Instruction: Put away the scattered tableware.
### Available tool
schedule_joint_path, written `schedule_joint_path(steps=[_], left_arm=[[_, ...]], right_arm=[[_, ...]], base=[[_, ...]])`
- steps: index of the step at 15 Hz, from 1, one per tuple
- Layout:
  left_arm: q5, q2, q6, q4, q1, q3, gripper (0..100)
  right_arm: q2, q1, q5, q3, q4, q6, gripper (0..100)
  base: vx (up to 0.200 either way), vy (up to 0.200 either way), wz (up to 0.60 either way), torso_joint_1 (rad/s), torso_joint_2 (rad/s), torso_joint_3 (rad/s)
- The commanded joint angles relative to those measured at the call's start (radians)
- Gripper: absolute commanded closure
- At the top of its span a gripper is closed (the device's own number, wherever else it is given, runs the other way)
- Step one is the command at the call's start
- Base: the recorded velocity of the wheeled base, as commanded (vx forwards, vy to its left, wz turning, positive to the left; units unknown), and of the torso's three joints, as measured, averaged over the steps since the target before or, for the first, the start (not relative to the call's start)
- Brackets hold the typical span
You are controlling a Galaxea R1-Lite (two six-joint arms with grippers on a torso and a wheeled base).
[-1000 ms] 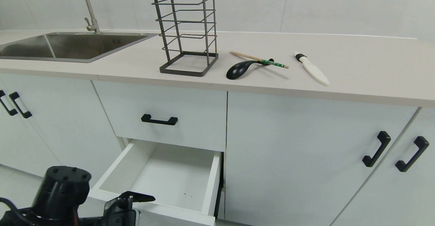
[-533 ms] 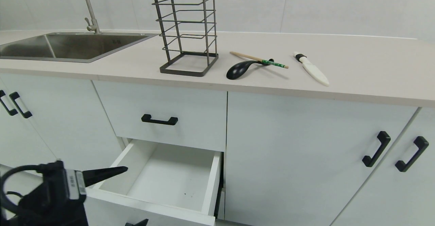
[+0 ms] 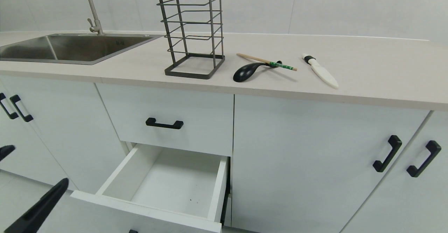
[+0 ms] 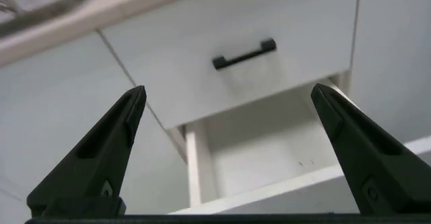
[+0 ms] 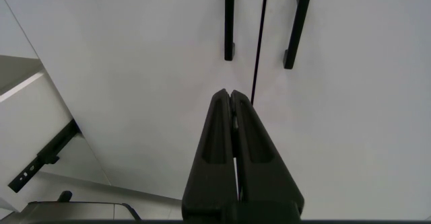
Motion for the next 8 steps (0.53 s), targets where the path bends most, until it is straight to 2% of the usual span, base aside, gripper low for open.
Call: schedule_joint_path(steps=[1, 4, 5, 6, 7, 8], left_arm=[[0.005, -0.341, -0.005, 0.046, 0.032, 0.068, 0], [0.008, -0.504, -0.011, 0.175, 0.045, 0.135, 0], [0.010, -0.567, -0.015, 0.284, 0.056, 0.146, 0], [0.008, -0.591, -0.025, 0.336, 0.073, 0.143, 0], [0.025, -0.597, -0.034, 0.451, 0.076, 0.146, 0], [0.070, -0.597, -0.045, 0.500, 0.076, 0.146, 0]], right_arm=[[0.001, 0.000, 0.000, 0.000, 0.000, 0.000, 100], [0.001, 0.000, 0.000, 0.000, 0.000, 0.000, 100], [0.001, 0.000, 0.000, 0.000, 0.000, 0.000, 100], [0.001, 0.000, 0.000, 0.000, 0.000, 0.000, 100], [0.001, 0.000, 0.000, 0.000, 0.000, 0.000, 100], [0.001, 0.000, 0.000, 0.000, 0.000, 0.000, 100]], base=[[0.000, 0.000, 0.00, 0.000, 0.00, 0.000], [0.000, 0.000, 0.00, 0.000, 0.00, 0.000], [0.000, 0.000, 0.00, 0.000, 0.00, 0.000], [0.000, 0.000, 0.00, 0.000, 0.00, 0.000], [0.000, 0.000, 0.00, 0.000, 0.00, 0.000], [0.000, 0.000, 0.00, 0.000, 0.00, 0.000]])
